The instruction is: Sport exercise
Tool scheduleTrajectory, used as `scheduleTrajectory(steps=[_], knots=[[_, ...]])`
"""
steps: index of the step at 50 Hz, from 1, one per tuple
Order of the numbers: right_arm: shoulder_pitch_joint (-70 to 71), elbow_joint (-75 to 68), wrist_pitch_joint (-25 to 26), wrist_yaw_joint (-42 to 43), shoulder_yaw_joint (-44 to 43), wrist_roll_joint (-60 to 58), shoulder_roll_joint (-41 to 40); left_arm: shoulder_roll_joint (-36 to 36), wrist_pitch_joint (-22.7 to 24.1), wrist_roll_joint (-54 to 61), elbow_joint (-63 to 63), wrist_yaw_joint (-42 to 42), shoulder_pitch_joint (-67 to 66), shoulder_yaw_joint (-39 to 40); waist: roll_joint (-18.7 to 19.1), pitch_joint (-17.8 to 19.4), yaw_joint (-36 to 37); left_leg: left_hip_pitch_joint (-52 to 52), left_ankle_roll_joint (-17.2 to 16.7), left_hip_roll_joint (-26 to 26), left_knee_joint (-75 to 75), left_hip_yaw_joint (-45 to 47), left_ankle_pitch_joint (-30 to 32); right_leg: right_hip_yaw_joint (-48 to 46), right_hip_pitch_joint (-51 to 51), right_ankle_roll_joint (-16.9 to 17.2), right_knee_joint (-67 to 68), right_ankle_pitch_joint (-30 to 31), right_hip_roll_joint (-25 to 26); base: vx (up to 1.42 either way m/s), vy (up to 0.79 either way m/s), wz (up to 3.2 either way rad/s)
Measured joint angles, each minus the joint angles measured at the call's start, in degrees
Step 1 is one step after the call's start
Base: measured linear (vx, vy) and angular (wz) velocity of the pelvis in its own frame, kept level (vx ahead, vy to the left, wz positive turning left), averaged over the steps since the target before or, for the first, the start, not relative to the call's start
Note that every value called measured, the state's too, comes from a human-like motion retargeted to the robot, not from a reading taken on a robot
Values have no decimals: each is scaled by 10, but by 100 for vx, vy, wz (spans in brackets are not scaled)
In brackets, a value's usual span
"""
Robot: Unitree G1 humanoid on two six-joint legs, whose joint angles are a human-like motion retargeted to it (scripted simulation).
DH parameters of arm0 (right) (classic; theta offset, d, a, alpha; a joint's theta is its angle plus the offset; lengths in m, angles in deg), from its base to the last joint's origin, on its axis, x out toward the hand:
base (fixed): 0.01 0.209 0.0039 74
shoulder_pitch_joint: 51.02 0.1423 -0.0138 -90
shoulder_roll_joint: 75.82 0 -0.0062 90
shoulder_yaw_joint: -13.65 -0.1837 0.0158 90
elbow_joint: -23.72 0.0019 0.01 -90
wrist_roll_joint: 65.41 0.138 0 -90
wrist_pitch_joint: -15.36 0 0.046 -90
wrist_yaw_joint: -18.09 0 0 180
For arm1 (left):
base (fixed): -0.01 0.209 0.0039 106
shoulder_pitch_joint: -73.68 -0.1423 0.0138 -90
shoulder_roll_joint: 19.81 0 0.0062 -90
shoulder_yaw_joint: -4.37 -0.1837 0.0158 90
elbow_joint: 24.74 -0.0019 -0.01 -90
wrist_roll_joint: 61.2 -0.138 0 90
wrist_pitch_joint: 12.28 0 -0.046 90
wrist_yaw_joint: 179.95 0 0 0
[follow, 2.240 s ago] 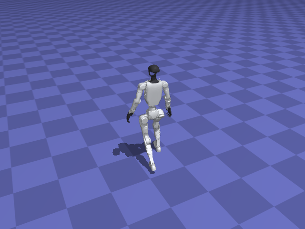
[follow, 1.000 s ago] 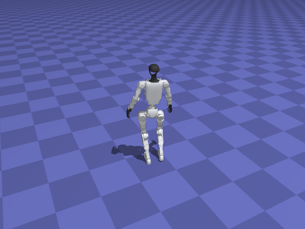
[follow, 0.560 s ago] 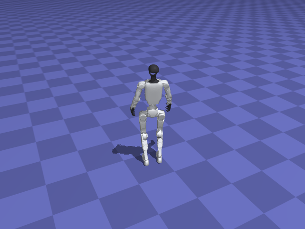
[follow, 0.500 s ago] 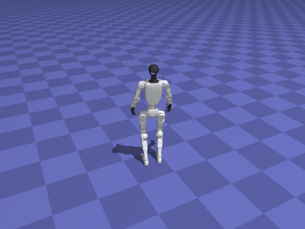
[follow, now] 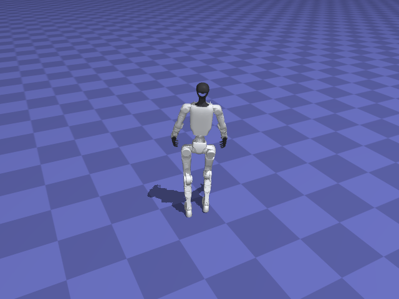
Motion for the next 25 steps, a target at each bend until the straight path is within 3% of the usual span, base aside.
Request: scheduleTrajectory(steps=[4,12,18,25], knots=[[5,1,0,-1,6,-18,5,2,-1,-9,-9,-4,-8,8,-7,-1,0,12,-2,-7,14,-25,-2,3,-17,0,13,5,3,-11,-6,-20],[15,0,-2,-12,23,-52,20,14,7,-19,-7,-3,-10,21,0,19,3,6,-5,5,143,-60,-60,-2,-39,1,25,31,39,-15,-3,-25],[24,4,-4,-29,36,-58,26,22,15,-23,17,0,-1,14,7,33,-2,-25,-3,14,173,-58,-76,-16,-79,11,25,86,54,-19,1,-15],[28,18,-6,-43,37,-40,35,25,19,-20,45,5,9,-1,-5,48,-34,-56,16,-15,136,-48,-66,-20,-196,32,128,184,23,-17,5,7]])
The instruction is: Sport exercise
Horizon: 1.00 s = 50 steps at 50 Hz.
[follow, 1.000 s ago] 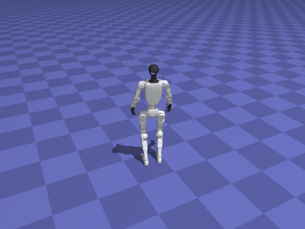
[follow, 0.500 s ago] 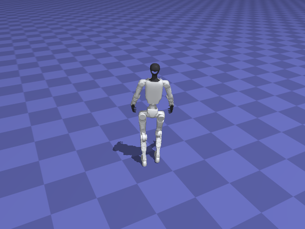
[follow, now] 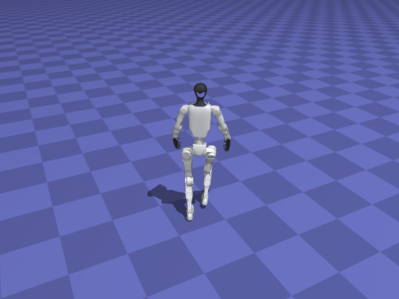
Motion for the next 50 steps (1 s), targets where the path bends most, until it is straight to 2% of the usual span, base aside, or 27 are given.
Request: scheduleTrajectory(steps=[3,7,11,13,15,18,20,22,24,27,30,35,40,46,48,50], knots=[[-3,7,-1,-6,-9,14,3,0,-4,-2,6,-2,1,-3,-7,5,-22,-10,13,-25,-13,-6,3,28,-65,17,95,12,-8,-12,6,34],[-15,18,-5,-14,-32,36,5,-1,-13,-3,8,-19,-4,-4,-10,10,-45,-14,30,-54,-21,-13,-1,41,-126,9,231,6,-40,-7,5,26],[-34,30,-7,-22,-62,55,7,-3,-22,5,4,-46,-15,-2,-3,15,-61,-14,43,-72,-16,-25,-7,54,-146,6,312,6,-60,-1,2,27],[-44,35,-8,-25,-78,63,8,-4,-26,11,-2,-59,-21,0,3,16,-65,-14,49,-78,-11,-32,-10,59,-141,6,325,2,-65,4,0,27],[-51,42,-5,-31,-97,70,17,-5,-31,19,-14,-76,-17,3,22,17,-63,34,53,-70,-107,-54,30,54,-124,5,303,-2,-63,10,-1,19],[-69,37,-3,-31,-114,76,17,-8,-35,25,-30,-88,-33,11,13,14,-61,23,54,-92,-73,-52,23,71,-83,4,263,-39,-81,7,-4,22],[-76,26,1,-37,-129,81,25,-5,-38,31,-49,-102,-35,18,33,16,-56,14,49,-79,-39,-59,8,52,-38,-6,204,-78,-75,11,-5,19],[-87,15,6,-38,-136,83,32,-5,-40,34,-64,-109,-47,28,32,16,-44,-17,39,-87,39,-50,0,54,-8,-16,164,-120,-79,5,-7,-4],[-96,3,11,-46,-144,89,45,1,-40,40,-81,-119,-55,38,51,20,-26,-69,15,-73,166,-48,-5,35,26,-26,119,-140,-63,4,-8,-26],[-111,-9,22,-71,-154,105,71,12,-37,51,-98,-135,-66,55,89,29,19,-172,-22,-29,407,-37,3,9,53,-44,70,-155,-17,3,-8,-58],[-123,-16,40,-117,-169,132,111,28,-37,65,-103,-145,-66,70,104,22,76,-303,-25,12,651,-16,10,3,46,-61,31,-157,13,9,-9,-54],[-133,-32,70,-185,-197,181,187,52,-34,80,-110,-137,-59,92,24,28,116,-561,33,-21,957,45,-15,38,8,-54,35,-178,-53,14,-10,26],[-128,-53,87,-201,-220,223,269,65,-32,110,-112,-113,-58,86,-57,88,127,-785,76,-44,1039,108,-46,55,27,-24,76,-208,-132,16,-9,31],[-117,-62,92,-182,-240,236,384,75,-30,130,-125,-87,-60,56,-118,260,167,-820,83,-29,956,154,-90,68,189,12,97,-243,-215,13,-4,-53],[-113,-58,92,-171,-244,232,421,78,-32,131,-130,-88,-64,43,-130,304,179,-823,78,-18,909,161,-92,70,233,22,96,-244,-235,7,0,-59],[-108,-47,90,-158,-242,231,461,78,-34,128,-136,-90,-77,29,-139,326,184,-826,75,-5,851,164,-91,70,266,31,91,-237,-249,5,2,-45]])
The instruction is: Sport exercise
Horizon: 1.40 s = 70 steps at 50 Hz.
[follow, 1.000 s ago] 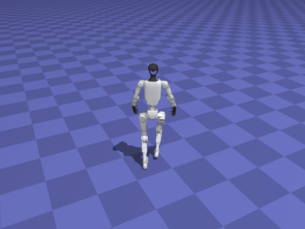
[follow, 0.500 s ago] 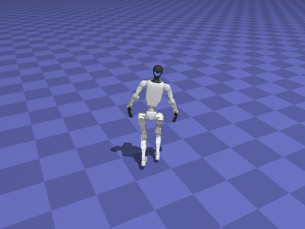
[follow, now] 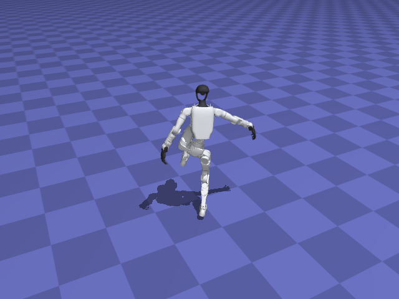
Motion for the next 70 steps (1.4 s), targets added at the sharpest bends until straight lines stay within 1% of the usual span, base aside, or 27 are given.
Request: scheduleTrajectory(steps=[7,10,12,14,16,20,22,25,28,30,33,34,37,40,43,46,49,52,56,58,60,62,63,66,67,68,70], knots=[[61,105,-22,68,-19,19,152,17,-8,22,-1,-17,-50,-1,0,2,-25,-1,0,44,-202,22,7,-12,37,24,-14,39,-11,-3,1,-3],[101,190,-46,107,-47,36,205,31,-7,36,-1,-22,-55,24,13,-2,-39,-1,-2,68,-195,46,4,-25,37,22,-15,45,-5,-8,-2,23],[124,271,-67,133,-58,43,225,36,-4,40,-2,-22,-66,47,25,-26,-53,0,-6,87,-153,62,7,-36,26,16,-17,49,2,-7,-5,40],[145,366,-90,154,-62,41,230,36,-1,35,-3,-20,-80,72,39,-64,-69,1,-12,103,-95,72,19,-47,2,5,-17,54,14,-6,-5,52],[166,474,-109,169,-58,29,217,31,1,15,-2,-19,-96,94,54,-114,-85,4,-23,113,-35,70,45,-58,-35,-6,-21,63,31,-6,-4,61],[198,699,-125,161,-23,-15,139,3,-5,-53,7,-36,-127,118,91,-253,-119,9,-59,119,28,25,130,-75,-158,-17,-44,111,84,-4,2,61],[191,786,-124,145,-2,-44,77,-17,-9,-89,16,-53,-135,115,113,-326,-124,21,-82,117,13,-11,172,-80,-228,-9,-67,162,117,-1,9,16],[148,861,-115,110,35,-85,-21,-43,-8,-128,42,-77,-137,91,138,-376,-114,119,-115,114,-50,-55,206,-69,-263,22,-106,259,166,1,14,-46],[99,853,-110,81,93,-131,-110,-57,-2,-137,91,-75,-125,61,167,-402,-99,228,-148,106,-149,-99,234,-61,-273,45,-126,351,213,-1,14,-57],[76,810,-108,68,140,-165,-162,-62,5,-135,133,-63,-115,43,184,-412,-94,299,-160,101,-223,-122,243,-65,-270,44,-127,380,235,-3,11,-34],[60,681,-106,54,211,-217,-232,-63,15,-117,204,-39,-90,26,203,-419,-94,395,-161,92,-338,-152,237,-74,-252,26,-128,383,257,-3,8,4],[59,625,-103,47,233,-233,-255,-61,19,-111,226,-30,-79,22,207,-420,-97,424,-158,88,-375,-160,232,-75,-243,17,-131,370,261,-2,5,32],[72,436,-91,25,291,-283,-323,-48,32,-98,280,0,-36,15,208,-417,-105,495,-143,77,-460,-181,194,-78,-215,-16,-125,292,263,0,2,52],[83,261,-67,2,333,-335,-385,-37,43,-99,312,27,8,11,208,-413,-107,529,-119,76,-474,-195,117,-84,-206,-51,-86,181,264,-1,0,51],[108,98,-60,-18,359,-381,-444,-28,43,-109,321,33,50,9,206,-386,-112,565,-108,71,-466,-208,63,-89,-184,-65,-53,130,260,1,0,33],[108,3,-58,-32,360,-403,-477,-30,41,-121,321,16,70,4,208,-361,-113,592,-107,64,-461,-220,47,-89,-157,-68,-46,117,261,2,1,12],[84,-39,-55,-38,349,-404,-485,-41,39,-137,317,-1,65,-10,214,-349,-109,610,-116,54,-462,-241,62,-76,-136,-62,-61,135,270,4,6,8],[55,-58,-56,-34,334,-391,-481,-55,37,-157,299,-12,46,-33,218,-347,-105,625,-124,52,-488,-251,105,-52,-117,-44,-97,173,278,4,10,20],[29,-61,-62,-18,323,-372,-462,-72,33,-188,247,-20,17,-70,216,-357,-106,646,-133,39,-572,-256,162,-27,-111,-18,-140,234,271,1,12,19],[25,-54,-67,-8,323,-370,-450,-80,32,-207,215,-18,3,-87,210,-365,-112,659,-132,26,-628,-255,179,-19,-119,-10,-144,247,257,-1,12,16],[27,-46,-73,6,324,-371,-439,-87,31,-224,181,-16,-9,-101,201,-374,-122,671,-124,14,-683,-249,186,-13,-135,-5,-137,243,240,-5,12,17],[34,-34,-80,24,326,-373,-434,-93,29,-240,155,-12,-24,-112,194,-373,-132,668,-114,5,-691,-237,166,-12,-155,-4,-109,228,228,-7,11,15],[43,-26,-85,34,326,-375,-428,-98,33,-251,134,-7,-21,-113,185,-382,-141,683,-108,-6,-747,-232,175,-9,-169,-2,-108,221,213,-2,10,21],[59,3,-99,61,326,-377,-428,-106,32,-272,103,6,-33,-119,170,-382,-157,676,-94,-20,-750,-206,151,-14,-199,-5,-68,199,186,-7,9,8],[67,18,-104,70,326,-376,-429,-109,33,-279,92,12,-31,-117,166,-386,-162,679,-92,-23,-773,-201,155,-18,-210,-8,-63,193,177,1,6,2],[78,37,-107,79,327,-374,-429,-112,37,-286,79,20,-23,-110,161,-396,-169,696,-90,-28,-841,-201,181,-22,-225,-11,-71,191,167,1,5,4],[87,69,-118,92,329,-371,-433,-117,38,-293,71,30,-26,-108,149,-400,-177,693,-88,-38,-852,-190,188,-24,-240,-15,-63,179,151,-3,2,1]])
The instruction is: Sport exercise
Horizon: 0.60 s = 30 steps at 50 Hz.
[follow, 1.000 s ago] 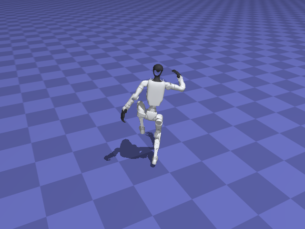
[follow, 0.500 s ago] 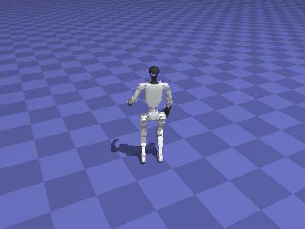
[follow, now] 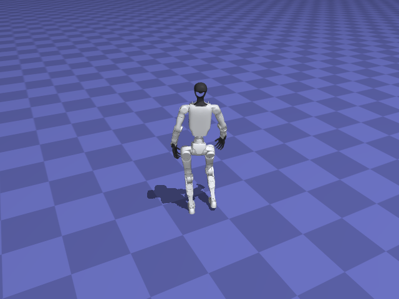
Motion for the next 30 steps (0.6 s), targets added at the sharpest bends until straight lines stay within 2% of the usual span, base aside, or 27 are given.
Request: scheduleTrajectory(steps=[2,4,13,20,25,28,30], knots=[[9,43,-10,11,4,6,-3,0,4,-6,0,13,3,6,-5,-8,-7,-1,0,-1,-25,5,12,-2,-10,-1,-9,-5,-1,0,0,0],[16,94,-15,19,10,14,-1,3,10,-11,6,25,14,14,-2,-27,-11,23,-3,7,-124,1,59,-5,-21,-2,-42,6,8,0,0,0],[9,233,-42,20,35,49,8,28,39,-5,93,38,39,21,-22,-60,-22,12,-7,-2,-163,6,92,-3,-32,-2,-78,20,1,1,-2,5],[-32,220,-29,2,23,69,14,53,42,3,120,31,40,43,-28,-74,-14,21,-9,11,-178,-4,95,-25,-9,-9,-117,16,7,6,-11,12],[-84,130,-16,-4,-7,81,8,60,36,3,83,32,14,56,-29,-64,-7,3,-14,28,-83,-8,47,-43,34,-22,-139,4,22,10,-16,8],[-123,68,-14,-8,-33,92,1,58,32,0,44,28,-15,60,-19,-44,1,-43,-17,55,81,6,-10,-57,74,-36,-145,-7,49,12,-15,-8],[-151,30,-15,-11,-54,101,-4,53,31,-4,14,21,-38,61,-2,-23,14,-84,-25,90,232,10,-36,-67,104,-51,-146,-17,84,12,-14,-38]])
